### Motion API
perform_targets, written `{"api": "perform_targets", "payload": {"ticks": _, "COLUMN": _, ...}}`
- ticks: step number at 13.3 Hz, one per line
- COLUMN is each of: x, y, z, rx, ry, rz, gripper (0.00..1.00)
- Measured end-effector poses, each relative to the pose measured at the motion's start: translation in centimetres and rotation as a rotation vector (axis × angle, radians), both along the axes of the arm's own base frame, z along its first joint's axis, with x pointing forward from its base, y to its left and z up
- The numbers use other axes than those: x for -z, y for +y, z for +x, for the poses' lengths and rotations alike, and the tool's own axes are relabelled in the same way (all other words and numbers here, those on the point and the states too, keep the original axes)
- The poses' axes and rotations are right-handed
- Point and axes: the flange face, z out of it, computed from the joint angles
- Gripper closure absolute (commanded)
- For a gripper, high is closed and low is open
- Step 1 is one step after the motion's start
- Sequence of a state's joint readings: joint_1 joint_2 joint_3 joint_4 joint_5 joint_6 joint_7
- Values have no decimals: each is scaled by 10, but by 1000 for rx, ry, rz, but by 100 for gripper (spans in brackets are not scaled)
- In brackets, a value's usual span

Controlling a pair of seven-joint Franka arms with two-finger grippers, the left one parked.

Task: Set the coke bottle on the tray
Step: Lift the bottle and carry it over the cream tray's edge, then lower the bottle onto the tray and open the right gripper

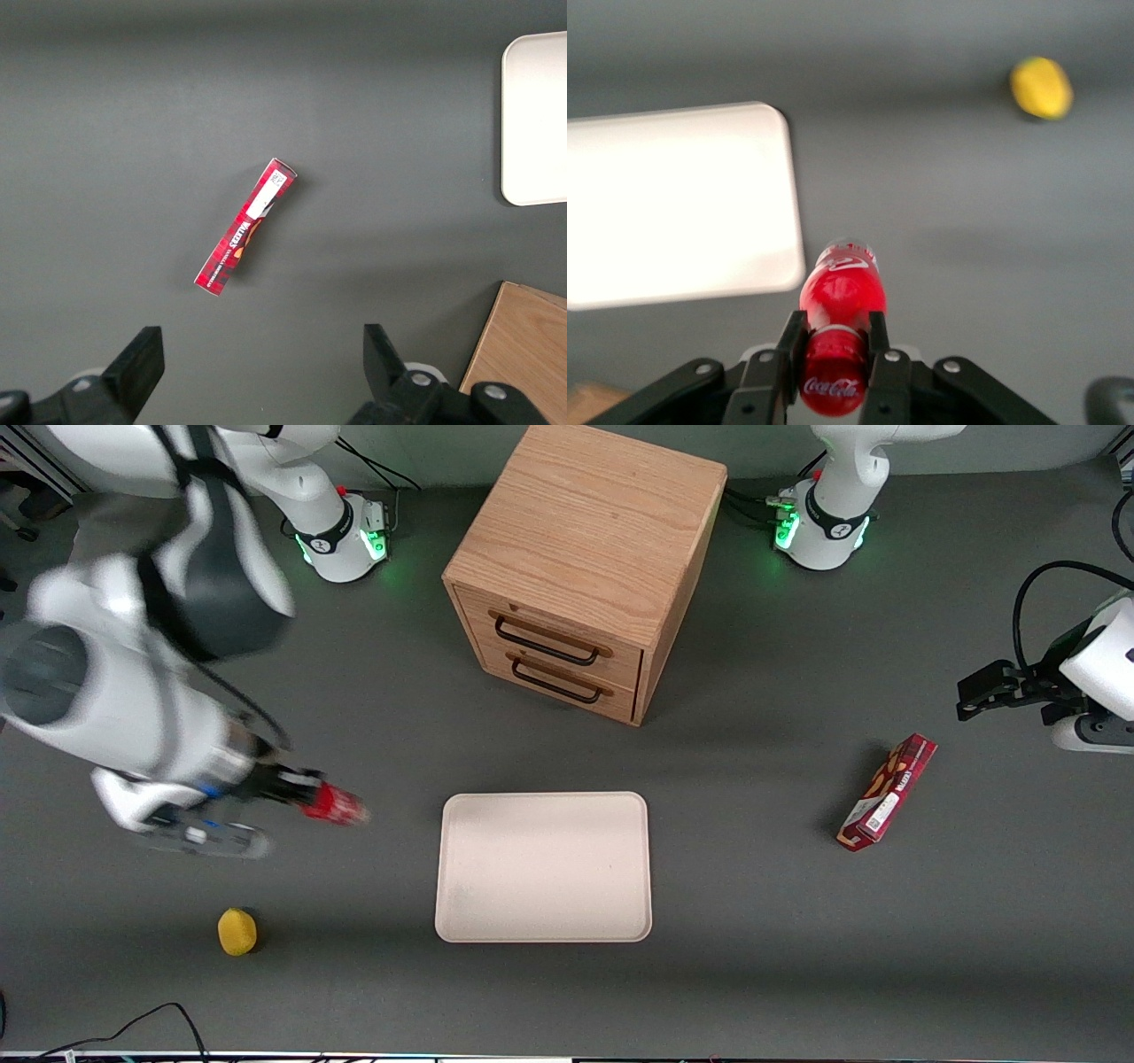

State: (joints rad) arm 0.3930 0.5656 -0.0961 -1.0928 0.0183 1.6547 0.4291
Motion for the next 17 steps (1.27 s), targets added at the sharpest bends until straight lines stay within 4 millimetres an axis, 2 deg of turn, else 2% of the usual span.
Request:
{"api": "perform_targets", "payload": {"ticks": 2, "x": 44, "y": 64, "z": 15, "rx": -1, "ry": -67, "rz": 15, "gripper": 100}}
{"api": "perform_targets", "payload": {"ticks": 3, "x": 60, "y": 83, "z": 19, "rx": -9, "ry": -100, "rz": 27, "gripper": 100}}
{"api": "perform_targets", "payload": {"ticks": 5, "x": 84, "y": 100, "z": 29, "rx": -20, "ry": -154, "rz": 51, "gripper": 100}}
{"api": "perform_targets", "payload": {"ticks": 11, "x": 128, "y": 101, "z": 43, "rx": -24, "ry": -177, "rz": 53, "gripper": 100}}
{"api": "perform_targets", "payload": {"ticks": 17, "x": 160, "y": 78, "z": 52, "rx": -50, "ry": -139, "rz": 24, "gripper": 100}}
